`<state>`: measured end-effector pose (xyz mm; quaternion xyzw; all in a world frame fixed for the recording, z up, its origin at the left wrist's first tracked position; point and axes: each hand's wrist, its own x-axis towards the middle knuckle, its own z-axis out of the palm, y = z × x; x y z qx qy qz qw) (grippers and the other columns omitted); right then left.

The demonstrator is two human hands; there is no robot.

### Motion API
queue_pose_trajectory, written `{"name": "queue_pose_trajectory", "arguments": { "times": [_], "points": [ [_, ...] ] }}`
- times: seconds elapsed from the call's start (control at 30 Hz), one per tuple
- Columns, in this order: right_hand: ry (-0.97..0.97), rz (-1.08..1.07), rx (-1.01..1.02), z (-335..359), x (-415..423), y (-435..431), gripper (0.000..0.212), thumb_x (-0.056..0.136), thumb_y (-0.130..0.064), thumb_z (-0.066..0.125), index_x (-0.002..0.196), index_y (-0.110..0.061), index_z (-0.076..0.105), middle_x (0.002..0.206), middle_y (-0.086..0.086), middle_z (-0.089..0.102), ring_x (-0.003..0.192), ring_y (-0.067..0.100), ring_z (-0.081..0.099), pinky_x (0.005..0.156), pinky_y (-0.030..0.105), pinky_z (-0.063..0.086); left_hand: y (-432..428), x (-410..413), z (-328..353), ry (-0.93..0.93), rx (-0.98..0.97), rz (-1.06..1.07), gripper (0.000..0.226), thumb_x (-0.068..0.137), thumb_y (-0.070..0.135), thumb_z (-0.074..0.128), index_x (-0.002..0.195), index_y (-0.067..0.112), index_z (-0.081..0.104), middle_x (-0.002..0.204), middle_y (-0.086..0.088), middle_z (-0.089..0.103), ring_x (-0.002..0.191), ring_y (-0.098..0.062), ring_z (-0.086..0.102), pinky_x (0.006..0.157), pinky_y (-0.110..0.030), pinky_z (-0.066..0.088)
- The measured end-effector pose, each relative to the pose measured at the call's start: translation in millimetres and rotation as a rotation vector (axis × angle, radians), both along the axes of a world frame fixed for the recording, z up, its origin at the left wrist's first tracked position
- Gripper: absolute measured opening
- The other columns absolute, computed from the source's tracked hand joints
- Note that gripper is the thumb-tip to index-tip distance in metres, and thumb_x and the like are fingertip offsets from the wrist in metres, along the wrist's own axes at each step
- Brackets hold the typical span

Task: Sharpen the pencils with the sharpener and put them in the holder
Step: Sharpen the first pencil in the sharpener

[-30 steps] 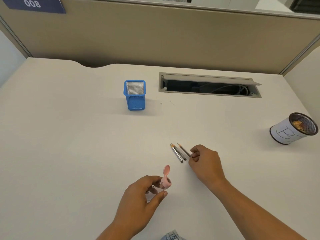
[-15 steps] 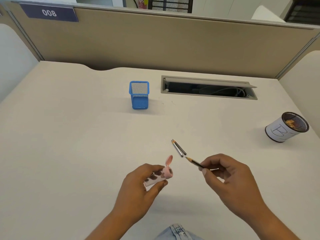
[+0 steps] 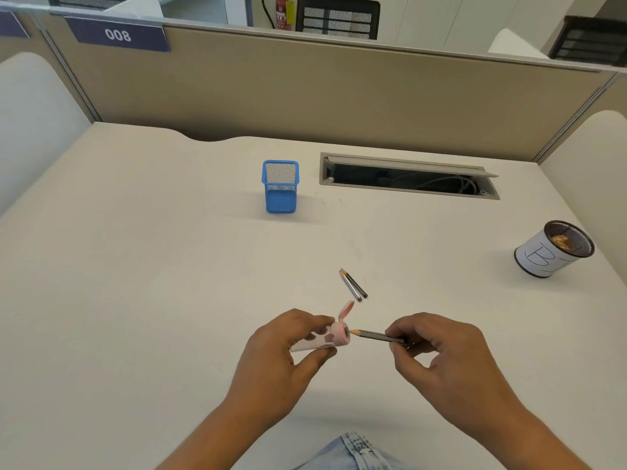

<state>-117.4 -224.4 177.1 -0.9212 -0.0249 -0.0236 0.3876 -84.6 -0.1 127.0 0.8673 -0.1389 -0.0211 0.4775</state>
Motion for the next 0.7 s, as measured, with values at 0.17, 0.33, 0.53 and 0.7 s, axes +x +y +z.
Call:
{"name": "queue_pose_trajectory", "arguments": {
  "times": [0.17, 0.33, 0.53, 0.7],
  "points": [
    [-0.065, 0.058, -0.111, 4.4, 0.7, -2.6, 0.026, 0.078, -0.006, 0.076, 0.083, -0.03, 0.068, 0.076, -0.015, 0.068, 0.071, 0.007, 0.067, 0.051, 0.004, 0.038, 3.3, -0.7, 3.8, -0.026, 0.049, 0.002, 0.029, 0.079, 0.031, 0.077, 0.105, 0.041, 0.069, 0.097, 0.026, 0.066, 0.089, -0.002, 0.062, 0.065, -0.007, 0.037],
    [-0.097, 0.051, -0.104, 4.7, 1.2, -3.6, 0.026, 0.078, -0.005, 0.076, 0.083, -0.029, 0.069, 0.076, -0.017, 0.068, 0.071, 0.007, 0.067, 0.052, 0.004, 0.039, 2.7, -2.7, 5.6, -0.038, 0.036, 0.008, 0.031, 0.079, 0.031, 0.077, 0.106, 0.043, 0.067, 0.097, 0.026, 0.066, 0.089, -0.002, 0.063, 0.068, -0.012, 0.04],
    [-0.1, 0.064, -0.06, 1.1, -0.1, -1.5, 0.026, 0.079, -0.004, 0.075, 0.083, -0.029, 0.069, 0.08, -0.014, 0.068, 0.072, 0.007, 0.068, 0.05, 0.007, 0.041, 1.3, -6.0, 4.1, -0.054, 0.047, -0.007, 0.031, 0.08, 0.031, 0.077, 0.107, 0.043, 0.066, 0.098, 0.026, 0.065, 0.089, -0.002, 0.063, 0.073, -0.012, 0.043],
    [-0.15, 0.13, -0.046, -1.5, 2.1, 0.9, 0.016, 0.085, -0.012, 0.071, 0.091, -0.026, 0.07, 0.081, -0.016, 0.067, 0.073, 0.006, 0.066, 0.06, 0.013, 0.05, -1.3, -6.3, 4.3, -0.048, 0.096, -0.051, 0.029, 0.082, 0.035, 0.074, 0.109, 0.044, 0.067, 0.099, 0.026, 0.064, 0.093, 0.0, 0.06, 0.071, -0.005, 0.037]
  ]
}}
